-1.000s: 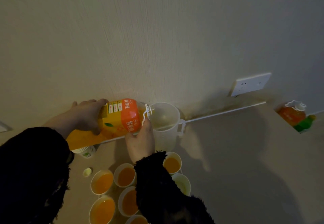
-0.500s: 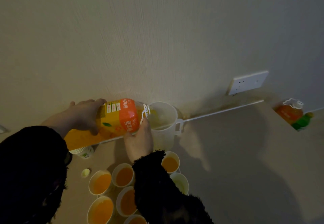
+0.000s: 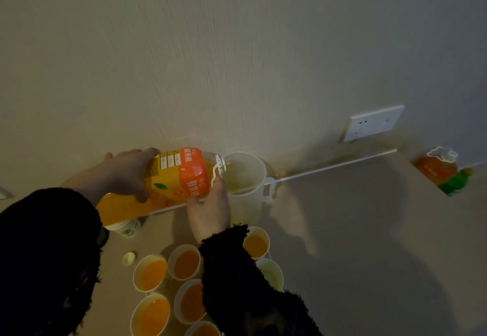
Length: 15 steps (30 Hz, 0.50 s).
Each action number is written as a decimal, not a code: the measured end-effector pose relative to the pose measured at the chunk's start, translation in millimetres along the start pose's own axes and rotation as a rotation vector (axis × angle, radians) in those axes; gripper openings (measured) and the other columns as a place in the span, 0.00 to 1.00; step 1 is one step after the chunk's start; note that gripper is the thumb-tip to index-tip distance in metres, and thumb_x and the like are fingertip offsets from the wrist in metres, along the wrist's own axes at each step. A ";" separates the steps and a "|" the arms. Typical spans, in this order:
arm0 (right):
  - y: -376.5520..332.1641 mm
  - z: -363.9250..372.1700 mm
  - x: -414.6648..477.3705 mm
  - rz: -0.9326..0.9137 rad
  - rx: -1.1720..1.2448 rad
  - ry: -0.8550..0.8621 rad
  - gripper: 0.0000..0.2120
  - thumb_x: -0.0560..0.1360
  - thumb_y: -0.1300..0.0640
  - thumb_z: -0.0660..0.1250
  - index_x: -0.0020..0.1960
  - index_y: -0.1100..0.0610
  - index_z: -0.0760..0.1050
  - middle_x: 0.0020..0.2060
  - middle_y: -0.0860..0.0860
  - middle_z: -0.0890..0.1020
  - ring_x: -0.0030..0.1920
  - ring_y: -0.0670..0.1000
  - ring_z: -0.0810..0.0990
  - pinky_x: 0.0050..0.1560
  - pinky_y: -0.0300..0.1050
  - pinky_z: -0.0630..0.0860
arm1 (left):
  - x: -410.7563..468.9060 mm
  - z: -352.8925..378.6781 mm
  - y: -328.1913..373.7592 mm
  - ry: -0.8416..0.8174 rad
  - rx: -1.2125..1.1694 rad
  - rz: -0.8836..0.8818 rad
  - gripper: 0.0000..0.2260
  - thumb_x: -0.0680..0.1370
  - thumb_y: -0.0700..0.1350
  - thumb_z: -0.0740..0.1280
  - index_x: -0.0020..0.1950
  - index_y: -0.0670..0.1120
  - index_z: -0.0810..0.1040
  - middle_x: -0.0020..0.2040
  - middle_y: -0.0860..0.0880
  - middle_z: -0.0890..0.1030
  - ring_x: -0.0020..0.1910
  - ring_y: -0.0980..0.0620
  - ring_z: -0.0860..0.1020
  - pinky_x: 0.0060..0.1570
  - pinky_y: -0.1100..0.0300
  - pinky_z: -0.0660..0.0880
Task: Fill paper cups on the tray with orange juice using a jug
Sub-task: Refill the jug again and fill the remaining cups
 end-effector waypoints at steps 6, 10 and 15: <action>-1.7 -1.2 -1.2 0.001 -0.013 0.007 0.26 0.72 0.56 0.66 0.68 0.51 0.63 0.61 0.50 0.75 0.61 0.53 0.76 0.60 0.55 0.75 | 0.2 0.3 -1.0 0.004 -0.001 0.011 0.49 0.63 0.50 0.78 0.75 0.51 0.52 0.68 0.47 0.67 0.68 0.43 0.66 0.68 0.40 0.60; -2.7 -1.9 -1.2 0.006 -0.018 0.010 0.25 0.72 0.57 0.66 0.67 0.52 0.64 0.60 0.51 0.75 0.60 0.54 0.76 0.60 0.55 0.75 | 1.1 -0.5 -1.2 0.012 0.011 0.015 0.49 0.62 0.49 0.79 0.75 0.51 0.53 0.67 0.47 0.68 0.67 0.43 0.67 0.67 0.41 0.62; -4.0 -3.1 -1.5 0.004 -0.029 0.009 0.25 0.71 0.57 0.66 0.67 0.54 0.64 0.60 0.52 0.75 0.60 0.55 0.76 0.59 0.54 0.75 | 2.8 1.3 -1.9 0.003 0.008 0.014 0.49 0.62 0.50 0.79 0.75 0.51 0.53 0.68 0.47 0.67 0.68 0.43 0.67 0.67 0.40 0.62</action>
Point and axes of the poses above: each hand's wrist, its own x-axis towards the middle knuckle, its own z-axis out of the palm, y = z × x, the point moved 3 cm from there along x, towards the middle knuckle
